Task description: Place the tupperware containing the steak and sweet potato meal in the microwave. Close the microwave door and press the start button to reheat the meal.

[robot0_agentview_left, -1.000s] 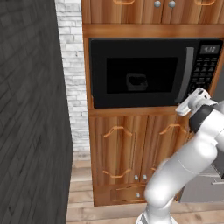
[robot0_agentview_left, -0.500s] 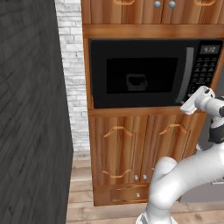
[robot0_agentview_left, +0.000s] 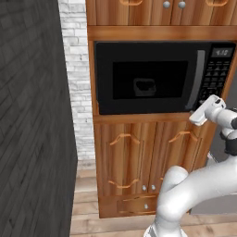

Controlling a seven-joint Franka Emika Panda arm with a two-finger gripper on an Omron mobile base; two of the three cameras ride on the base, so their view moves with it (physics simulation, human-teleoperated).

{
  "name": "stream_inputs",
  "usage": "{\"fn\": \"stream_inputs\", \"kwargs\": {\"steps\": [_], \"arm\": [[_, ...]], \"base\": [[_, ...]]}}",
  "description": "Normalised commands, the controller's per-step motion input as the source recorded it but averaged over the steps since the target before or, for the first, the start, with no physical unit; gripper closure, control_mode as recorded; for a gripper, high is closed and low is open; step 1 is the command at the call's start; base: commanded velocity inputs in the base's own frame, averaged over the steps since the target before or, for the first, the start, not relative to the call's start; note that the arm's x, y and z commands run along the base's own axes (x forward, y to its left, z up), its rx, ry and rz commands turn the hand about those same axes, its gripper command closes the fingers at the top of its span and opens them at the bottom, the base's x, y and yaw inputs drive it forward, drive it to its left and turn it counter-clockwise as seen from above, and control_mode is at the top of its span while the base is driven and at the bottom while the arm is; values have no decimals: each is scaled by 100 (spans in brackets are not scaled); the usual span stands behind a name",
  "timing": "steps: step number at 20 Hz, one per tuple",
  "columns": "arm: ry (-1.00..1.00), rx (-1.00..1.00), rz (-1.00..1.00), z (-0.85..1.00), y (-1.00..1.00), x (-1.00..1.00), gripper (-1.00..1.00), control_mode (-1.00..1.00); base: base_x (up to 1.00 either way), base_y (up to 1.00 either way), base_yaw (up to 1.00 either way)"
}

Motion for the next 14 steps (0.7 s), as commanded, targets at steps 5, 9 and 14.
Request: {"fn": "stream_inputs", "kwargs": {"steps": [5, 9, 14], "arm": [[1, 4, 0, -36, -57, 0, -100, -100], [9, 3, 0, -36, -34, 34, -100, -100], [17, 1, 0, -75, -10, 46, -100, -100]], "base": [[0, 0, 0], [0, 0, 0], [0, 0, 0]]}}
